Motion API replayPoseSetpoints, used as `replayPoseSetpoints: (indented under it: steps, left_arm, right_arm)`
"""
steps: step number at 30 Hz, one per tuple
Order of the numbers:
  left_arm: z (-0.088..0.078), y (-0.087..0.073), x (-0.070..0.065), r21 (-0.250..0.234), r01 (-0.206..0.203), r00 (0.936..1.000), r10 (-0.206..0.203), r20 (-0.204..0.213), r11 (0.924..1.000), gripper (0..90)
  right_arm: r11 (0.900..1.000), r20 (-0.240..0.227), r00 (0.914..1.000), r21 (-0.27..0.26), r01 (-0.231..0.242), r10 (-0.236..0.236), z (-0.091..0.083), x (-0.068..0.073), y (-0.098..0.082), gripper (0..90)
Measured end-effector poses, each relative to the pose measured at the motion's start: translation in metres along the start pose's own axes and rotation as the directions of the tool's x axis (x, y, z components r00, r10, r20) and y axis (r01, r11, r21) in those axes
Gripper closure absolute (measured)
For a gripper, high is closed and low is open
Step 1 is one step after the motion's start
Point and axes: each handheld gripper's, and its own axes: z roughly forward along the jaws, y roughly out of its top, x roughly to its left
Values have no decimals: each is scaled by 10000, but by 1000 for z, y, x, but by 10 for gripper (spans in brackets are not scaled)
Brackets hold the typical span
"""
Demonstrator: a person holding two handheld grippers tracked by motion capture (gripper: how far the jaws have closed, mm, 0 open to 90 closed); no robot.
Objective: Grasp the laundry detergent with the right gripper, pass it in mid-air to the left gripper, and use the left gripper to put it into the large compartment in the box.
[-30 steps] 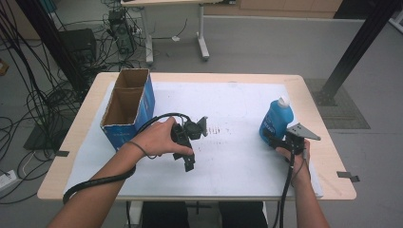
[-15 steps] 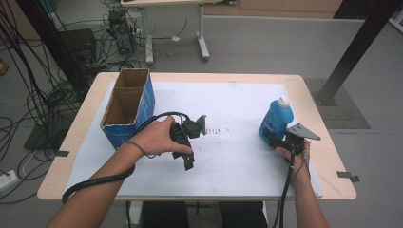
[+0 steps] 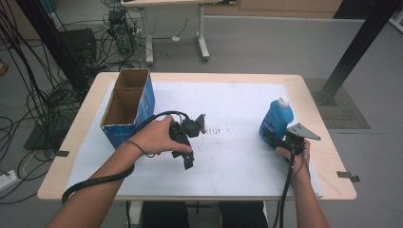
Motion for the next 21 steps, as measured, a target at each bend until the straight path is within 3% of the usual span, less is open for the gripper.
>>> replayPoseSetpoints:
  steps: [21]
  left_arm:
    - [-2,-1,-2,-40,-52,10000,52,31,10000,96]
  right_arm:
    - [10000,-2,10000,0,3,-3,0,0,0,396]
